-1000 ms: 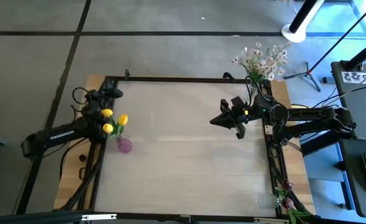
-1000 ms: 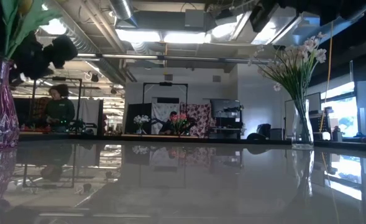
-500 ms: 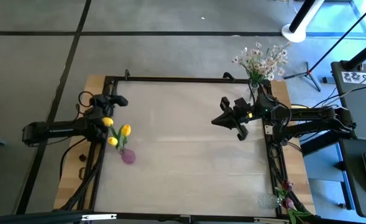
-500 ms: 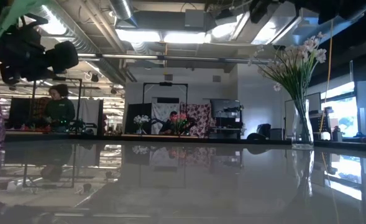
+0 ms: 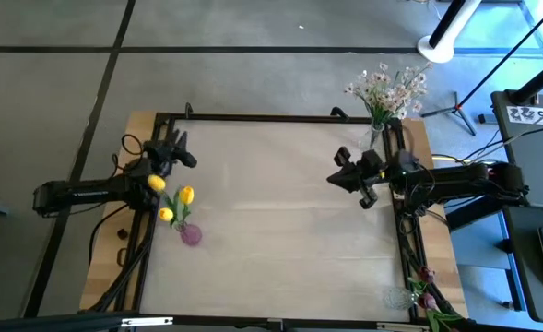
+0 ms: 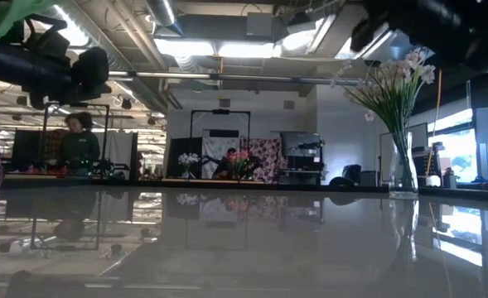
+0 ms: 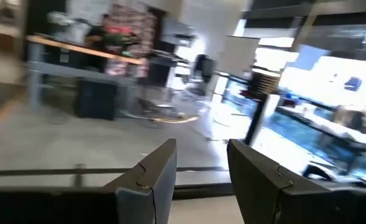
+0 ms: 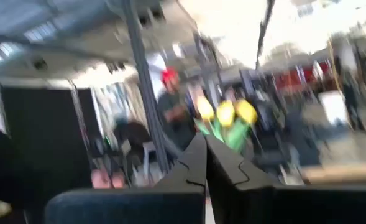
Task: Sort flowers into vase by color
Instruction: Return to Home Position
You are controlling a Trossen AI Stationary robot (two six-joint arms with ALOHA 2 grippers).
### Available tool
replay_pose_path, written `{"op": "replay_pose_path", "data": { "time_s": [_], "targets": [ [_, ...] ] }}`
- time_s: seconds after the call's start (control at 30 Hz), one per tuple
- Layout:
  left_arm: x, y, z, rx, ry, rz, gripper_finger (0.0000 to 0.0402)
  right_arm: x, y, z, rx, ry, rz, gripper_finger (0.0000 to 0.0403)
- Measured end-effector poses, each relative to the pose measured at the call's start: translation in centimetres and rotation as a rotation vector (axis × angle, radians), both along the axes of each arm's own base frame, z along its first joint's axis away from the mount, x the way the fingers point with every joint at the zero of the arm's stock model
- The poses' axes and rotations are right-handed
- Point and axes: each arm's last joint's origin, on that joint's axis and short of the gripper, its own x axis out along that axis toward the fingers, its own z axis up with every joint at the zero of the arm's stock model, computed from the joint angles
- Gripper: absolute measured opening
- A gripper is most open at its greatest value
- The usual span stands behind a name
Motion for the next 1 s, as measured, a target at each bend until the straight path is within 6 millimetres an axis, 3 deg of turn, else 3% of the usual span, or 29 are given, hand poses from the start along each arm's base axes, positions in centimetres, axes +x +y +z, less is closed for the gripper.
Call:
{"op": "replay_pose_path", "data": {
  "time_s": [0.2, 0.43, 0.57, 0.67, 0.83, 1.0],
  "targets": [
    [0.2, -0.1, 0.1, 0.008, -0.014, -0.094, 0.0140, 0.5, -0.4, -1.3, 0.074, 0.136, -0.113, 0.0001],
    [1.1, -0.6, 0.0, -0.022, -0.075, -0.469, 0.0140, 0.2, -0.3, -1.9, -0.044, 0.108, -0.129, 0.0001],
    [1.2, -0.6, -0.4, -0.063, -0.065, -0.514, 0.0140, -0.2, -0.3, -2.8, -0.045, 0.116, -0.148, 0.0001],
    [1.2, -0.6, -0.4, -0.067, -0.069, -0.504, 0.0140, -0.8, -0.3, -4.5, -0.025, 0.164, -0.203, 0.0001],
    [1.2, -0.6, -0.4, -0.112, -0.142, -0.511, 0.0140, -3.2, -0.2, -7.1, 0.009, 0.096, -0.317, 0.0001],
    [1.7, -1.5, -0.3, -0.078, -0.079, -0.808, 0.0140, -4.0, -0.2, -7.1, -0.030, 0.040, -0.369, 0.0001]
  ]
}}
